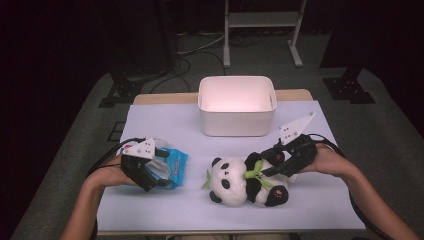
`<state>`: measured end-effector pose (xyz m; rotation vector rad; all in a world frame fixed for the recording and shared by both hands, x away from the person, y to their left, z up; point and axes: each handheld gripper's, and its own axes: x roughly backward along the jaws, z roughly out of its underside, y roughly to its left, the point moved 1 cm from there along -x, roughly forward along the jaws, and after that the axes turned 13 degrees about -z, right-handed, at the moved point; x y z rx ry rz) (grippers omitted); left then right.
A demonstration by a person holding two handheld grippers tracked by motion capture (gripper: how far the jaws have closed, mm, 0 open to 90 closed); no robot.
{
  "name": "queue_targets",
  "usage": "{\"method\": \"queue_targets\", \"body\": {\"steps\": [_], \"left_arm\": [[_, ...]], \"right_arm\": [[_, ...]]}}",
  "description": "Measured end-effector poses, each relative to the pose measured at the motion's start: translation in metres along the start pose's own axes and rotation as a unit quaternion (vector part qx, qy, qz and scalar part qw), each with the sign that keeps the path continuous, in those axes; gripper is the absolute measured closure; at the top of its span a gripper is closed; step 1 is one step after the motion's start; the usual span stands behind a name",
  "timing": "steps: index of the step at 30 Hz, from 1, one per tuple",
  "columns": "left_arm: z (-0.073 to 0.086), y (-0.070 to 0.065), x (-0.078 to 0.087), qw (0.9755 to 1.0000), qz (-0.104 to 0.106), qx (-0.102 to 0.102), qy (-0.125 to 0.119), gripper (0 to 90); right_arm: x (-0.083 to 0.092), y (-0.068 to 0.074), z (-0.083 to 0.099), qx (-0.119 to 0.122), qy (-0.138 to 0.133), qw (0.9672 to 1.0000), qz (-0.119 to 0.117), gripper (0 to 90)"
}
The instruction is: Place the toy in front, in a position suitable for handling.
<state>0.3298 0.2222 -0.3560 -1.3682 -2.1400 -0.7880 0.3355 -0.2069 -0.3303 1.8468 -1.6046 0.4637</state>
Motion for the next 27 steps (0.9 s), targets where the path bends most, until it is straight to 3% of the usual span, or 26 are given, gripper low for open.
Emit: {"method": "queue_targets", "body": {"steps": [7,11,14,25,27], "left_arm": [[-0.002,0.007,-0.001,0.9998,0.004,-0.014,0.017,14.0],[-0.004,0.014,-0.002,0.9994,0.008,-0.020,0.027,21.9],[-0.005,0.019,-0.004,0.9987,0.024,-0.015,0.042,24.1],[-0.001,0.025,-0.017,0.9966,0.033,-0.031,0.069,33.4],[0.001,0.026,-0.017,0.9964,0.032,-0.026,0.073,35.1]], "right_arm": [[0.004,0.002,0.003,-0.001,-0.002,1.0000,0.004,39.4],[0.007,0.002,0.004,-0.002,-0.005,1.0000,0.008,39.0],[0.009,0.003,0.005,-0.003,-0.006,0.9999,0.008,39.0],[0.010,0.003,0.009,-0.005,-0.012,0.9999,0.007,38.4],[0.010,0.004,0.010,-0.007,-0.014,0.9999,0.006,38.2]]}}
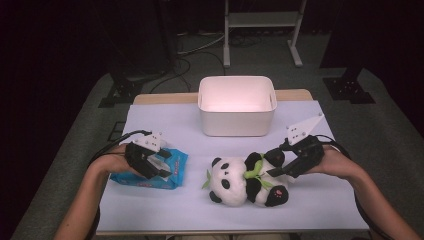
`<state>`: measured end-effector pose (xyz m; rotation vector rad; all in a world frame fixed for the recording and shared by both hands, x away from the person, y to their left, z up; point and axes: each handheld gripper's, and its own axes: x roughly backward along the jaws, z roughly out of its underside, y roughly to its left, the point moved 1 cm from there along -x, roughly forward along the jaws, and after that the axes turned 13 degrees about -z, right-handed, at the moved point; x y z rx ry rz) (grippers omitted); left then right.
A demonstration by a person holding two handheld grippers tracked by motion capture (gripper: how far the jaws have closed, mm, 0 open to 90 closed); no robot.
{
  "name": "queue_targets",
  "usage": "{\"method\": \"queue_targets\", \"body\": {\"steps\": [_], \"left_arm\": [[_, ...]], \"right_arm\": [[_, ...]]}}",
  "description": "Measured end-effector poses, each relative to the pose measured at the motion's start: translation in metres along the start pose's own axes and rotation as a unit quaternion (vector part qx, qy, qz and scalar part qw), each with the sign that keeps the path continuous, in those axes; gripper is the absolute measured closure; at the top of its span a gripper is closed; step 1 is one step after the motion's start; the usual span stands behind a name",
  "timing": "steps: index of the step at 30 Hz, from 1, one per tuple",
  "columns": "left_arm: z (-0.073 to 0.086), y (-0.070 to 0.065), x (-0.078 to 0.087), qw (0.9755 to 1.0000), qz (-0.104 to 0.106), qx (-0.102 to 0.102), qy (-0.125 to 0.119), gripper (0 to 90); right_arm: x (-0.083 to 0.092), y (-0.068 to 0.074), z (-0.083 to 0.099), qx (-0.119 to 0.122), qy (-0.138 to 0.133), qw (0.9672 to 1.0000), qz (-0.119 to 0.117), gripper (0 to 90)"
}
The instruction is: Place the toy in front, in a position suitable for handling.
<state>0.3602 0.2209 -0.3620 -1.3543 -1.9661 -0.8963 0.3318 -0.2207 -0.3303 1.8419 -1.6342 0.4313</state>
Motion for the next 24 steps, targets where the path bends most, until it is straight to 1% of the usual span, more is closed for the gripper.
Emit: {"method": "queue_targets", "body": {"steps": [3,5,6,8,10,11,12,13,15,16,18,23,24], "left_arm": [[0.0013,0.0002,-0.0001,1.0000,0.001,0.000,0.003,42.4],[0.0031,0.0001,-0.0008,1.0000,0.004,0.004,0.007,45.8],[0.0035,-0.0001,-0.0014,0.9999,0.008,-0.003,0.011,49.6],[0.0030,-0.0007,-0.0022,0.9999,0.009,-0.001,0.011,55.0],[0.0027,-0.0007,-0.0023,0.9999,0.009,-0.004,0.013,63.0],[0.0022,-0.0003,-0.0028,0.9999,0.004,-0.005,0.014,63.0],[0.0021,0.0006,-0.0035,0.9999,0.005,-0.001,0.016,72.3],[0.0021,0.0006,-0.0035,0.9999,0.005,-0.001,0.016,75.3],[0.0024,0.0010,-0.0031,0.9999,-0.002,-0.010,0.012,83.9],[0.0026,0.0012,-0.0025,0.9999,-0.003,-0.007,0.008,87.0],[0.0028,0.0006,-0.0019,0.9999,-0.002,-0.009,0.006,89.1],[0.0029,-0.0024,0.0003,0.9999,0.003,-0.011,0.001,89.6],[0.0025,-0.0032,0.0006,0.9999,0.001,-0.011,0.002,89.6]], "right_arm": [[0.0005,0.0002,0.0004,0.001,-0.002,1.0000,0.000,38.2],[0.0019,-0.0003,0.0012,0.003,-0.004,1.0000,0.002,38.1],[0.0019,-0.0003,0.0014,0.003,-0.005,1.0000,0.002,38.1],[0.0021,0.0000,0.0017,0.002,-0.006,1.0000,0.003,38.1],[0.0021,0.0006,0.0016,0.000,-0.008,1.0000,0.003,38.0],[0.0021,0.0006,0.0016,0.000,-0.008,1.0000,0.003,38.0],[0.0027,0.0003,0.0013,0.003,-0.009,0.9999,0.003,37.6],[0.0030,0.0004,0.0012,0.003,-0.010,0.9999,0.003,37.6],[0.0040,0.0009,0.0009,0.004,-0.011,0.9999,0.005,37.4],[0.0045,0.0011,0.0008,0.003,-0.013,0.9999,0.005,37.3],[0.0056,0.0014,0.0010,0.003,-0.015,0.9999,0.006,37.2],[0.0056,0.0020,0.0018,0.004,-0.017,0.9998,0.007,37.0],[0.0055,0.0019,0.0020,0.003,-0.017,0.9998,0.007,37.0]]}}
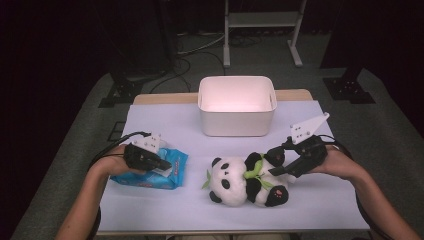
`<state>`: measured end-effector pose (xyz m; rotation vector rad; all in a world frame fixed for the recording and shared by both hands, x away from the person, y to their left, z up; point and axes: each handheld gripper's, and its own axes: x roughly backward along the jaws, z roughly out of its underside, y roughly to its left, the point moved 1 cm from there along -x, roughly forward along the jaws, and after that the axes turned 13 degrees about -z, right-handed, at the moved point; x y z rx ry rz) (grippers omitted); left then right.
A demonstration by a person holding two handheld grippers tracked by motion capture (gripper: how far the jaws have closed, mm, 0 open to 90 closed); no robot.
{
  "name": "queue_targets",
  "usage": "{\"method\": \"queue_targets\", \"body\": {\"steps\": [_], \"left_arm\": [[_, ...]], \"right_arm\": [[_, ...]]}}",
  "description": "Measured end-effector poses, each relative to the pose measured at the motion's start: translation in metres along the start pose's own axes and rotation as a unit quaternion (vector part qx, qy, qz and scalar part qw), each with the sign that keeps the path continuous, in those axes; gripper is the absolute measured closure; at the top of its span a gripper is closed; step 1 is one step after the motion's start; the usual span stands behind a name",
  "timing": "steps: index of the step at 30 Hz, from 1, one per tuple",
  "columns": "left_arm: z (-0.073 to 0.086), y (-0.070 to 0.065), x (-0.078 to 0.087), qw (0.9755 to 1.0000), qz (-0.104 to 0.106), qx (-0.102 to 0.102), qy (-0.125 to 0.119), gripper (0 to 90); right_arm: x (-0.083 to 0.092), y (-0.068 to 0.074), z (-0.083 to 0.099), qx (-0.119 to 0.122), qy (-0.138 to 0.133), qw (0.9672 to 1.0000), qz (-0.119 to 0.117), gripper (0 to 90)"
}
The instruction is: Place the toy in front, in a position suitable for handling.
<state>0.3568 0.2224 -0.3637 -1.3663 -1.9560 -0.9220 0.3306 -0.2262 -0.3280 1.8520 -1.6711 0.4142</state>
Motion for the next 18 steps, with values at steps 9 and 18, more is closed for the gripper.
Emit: {"method": "queue_targets", "body": {"steps": [9,18], "left_arm": [[-0.005,-0.001,0.004,0.9999,0.007,0.003,-0.014,90.0],[-0.025,-0.002,0.008,0.9990,0.021,-0.007,-0.038,90.0]], "right_arm": [[0.001,0.000,0.002,0.002,-0.003,1.0000,0.002,37.0],[0.002,-0.001,0.005,-0.001,-0.004,1.0000,0.002,37.0]]}}
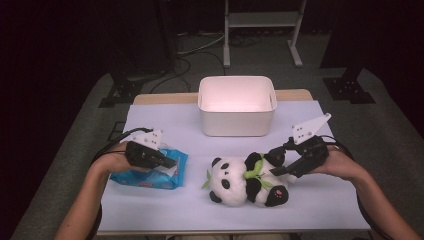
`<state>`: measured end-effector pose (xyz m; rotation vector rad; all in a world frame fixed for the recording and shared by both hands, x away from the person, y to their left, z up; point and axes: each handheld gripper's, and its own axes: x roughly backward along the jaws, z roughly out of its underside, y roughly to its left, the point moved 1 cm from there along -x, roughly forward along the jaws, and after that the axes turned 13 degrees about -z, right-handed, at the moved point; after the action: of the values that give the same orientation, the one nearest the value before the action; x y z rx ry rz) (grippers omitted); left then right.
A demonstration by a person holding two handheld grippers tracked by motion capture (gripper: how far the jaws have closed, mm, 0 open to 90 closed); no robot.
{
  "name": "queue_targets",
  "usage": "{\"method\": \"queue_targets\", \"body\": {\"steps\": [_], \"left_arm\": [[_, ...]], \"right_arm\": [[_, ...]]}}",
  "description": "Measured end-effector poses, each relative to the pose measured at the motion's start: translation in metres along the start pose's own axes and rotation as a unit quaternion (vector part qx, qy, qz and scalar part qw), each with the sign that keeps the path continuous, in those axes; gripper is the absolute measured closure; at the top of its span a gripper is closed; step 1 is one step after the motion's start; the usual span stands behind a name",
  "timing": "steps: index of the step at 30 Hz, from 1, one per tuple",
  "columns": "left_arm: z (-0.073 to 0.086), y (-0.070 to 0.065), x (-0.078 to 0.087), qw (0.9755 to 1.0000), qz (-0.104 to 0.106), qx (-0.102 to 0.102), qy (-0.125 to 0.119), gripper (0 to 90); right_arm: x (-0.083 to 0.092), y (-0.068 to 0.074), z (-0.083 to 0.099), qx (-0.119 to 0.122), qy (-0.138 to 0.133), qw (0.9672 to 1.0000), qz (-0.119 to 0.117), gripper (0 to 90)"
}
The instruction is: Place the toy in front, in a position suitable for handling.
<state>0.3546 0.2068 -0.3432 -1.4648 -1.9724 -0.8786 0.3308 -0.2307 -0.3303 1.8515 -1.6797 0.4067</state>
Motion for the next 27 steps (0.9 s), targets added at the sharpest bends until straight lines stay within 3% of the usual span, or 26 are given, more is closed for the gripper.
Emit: {"method": "queue_targets", "body": {"steps": [4,10,13,18,19,24,27], "left_arm": [[-0.006,-0.002,-0.003,0.9999,0.002,-0.010,0.004,90.0],[-0.025,-0.007,-0.005,0.9994,0.022,-0.021,-0.016,90.0],[-0.046,-0.011,-0.010,0.9979,0.039,-0.035,-0.037,90.0],[-0.082,-0.016,-0.025,0.9956,0.050,-0.066,-0.044,89.9],[-0.082,-0.016,-0.025,0.9956,0.050,-0.066,-0.044,89.8],[-0.127,-0.024,-0.047,0.9907,0.071,-0.099,-0.060,89.6],[-0.140,-0.028,-0.054,0.9890,0.079,-0.108,-0.063,89.6]], "right_arm": [[0.002,0.001,0.001,0.001,0.000,1.0000,0.002,37.0],[0.009,0.002,0.004,-0.002,0.000,1.0000,0.008,37.0],[0.010,0.002,0.006,0.001,-0.003,0.9999,0.010,37.0],[0.013,0.004,0.009,0.000,0.001,0.9999,0.011,37.0],[0.013,0.004,0.009,0.000,0.001,0.9999,0.011,37.0],[0.021,0.009,0.013,-0.003,0.003,0.9998,0.020,37.0],[0.024,0.011,0.015,-0.003,0.003,0.9997,0.022,37.1]]}}
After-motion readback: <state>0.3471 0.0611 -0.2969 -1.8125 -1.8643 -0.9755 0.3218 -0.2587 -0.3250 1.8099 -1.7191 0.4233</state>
